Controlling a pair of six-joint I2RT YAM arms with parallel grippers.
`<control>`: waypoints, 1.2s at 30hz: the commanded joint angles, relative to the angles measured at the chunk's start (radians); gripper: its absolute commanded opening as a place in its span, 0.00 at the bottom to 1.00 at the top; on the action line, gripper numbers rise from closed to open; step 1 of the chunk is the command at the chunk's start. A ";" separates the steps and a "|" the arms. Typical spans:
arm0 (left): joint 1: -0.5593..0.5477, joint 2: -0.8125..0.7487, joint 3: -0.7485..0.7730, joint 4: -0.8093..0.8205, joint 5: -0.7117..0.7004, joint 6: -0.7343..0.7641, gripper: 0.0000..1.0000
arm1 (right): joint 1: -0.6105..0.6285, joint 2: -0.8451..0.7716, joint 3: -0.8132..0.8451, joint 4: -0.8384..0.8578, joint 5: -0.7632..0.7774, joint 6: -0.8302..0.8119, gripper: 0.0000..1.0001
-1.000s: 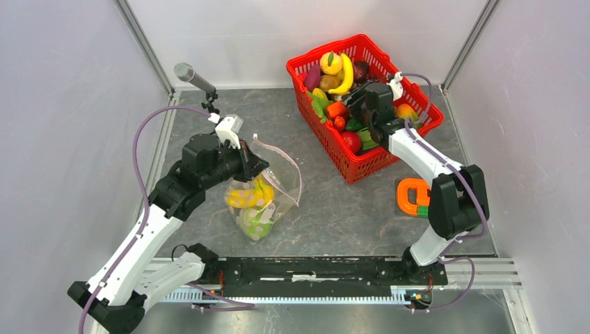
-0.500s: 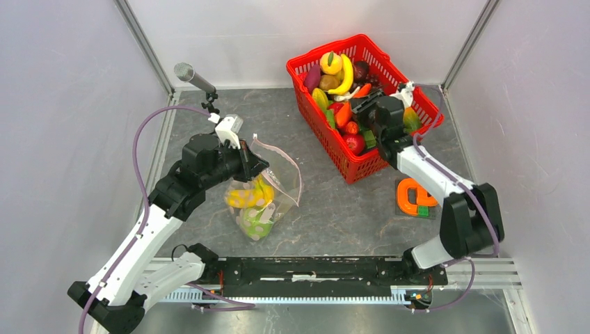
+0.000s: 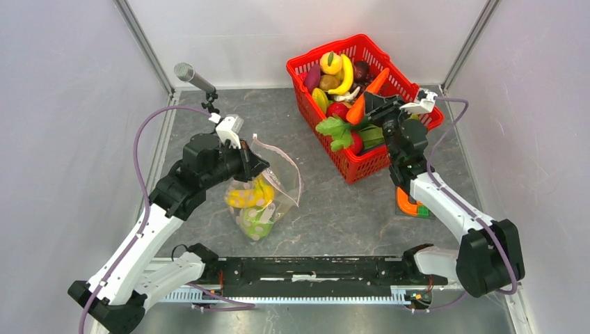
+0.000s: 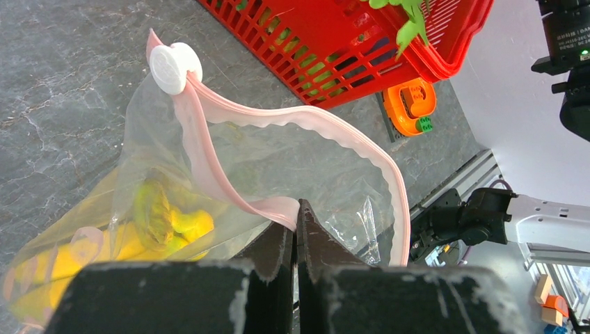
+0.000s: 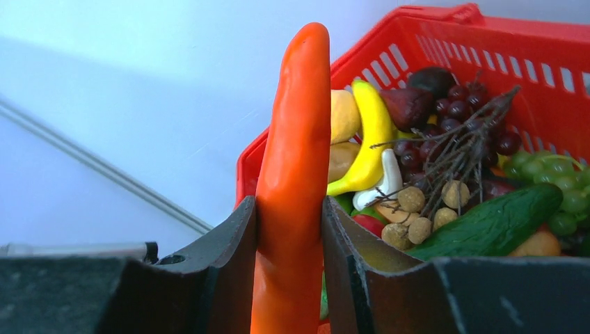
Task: Place the food in the zip-top bag and seal the zipper
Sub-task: Pick up the fake vegetable from the bin, then place the fake vegetable in the zipper food storage bag.
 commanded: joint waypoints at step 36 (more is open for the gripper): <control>0.005 -0.008 0.002 0.065 0.039 -0.040 0.02 | 0.527 -0.037 0.002 0.458 -0.443 -0.460 0.04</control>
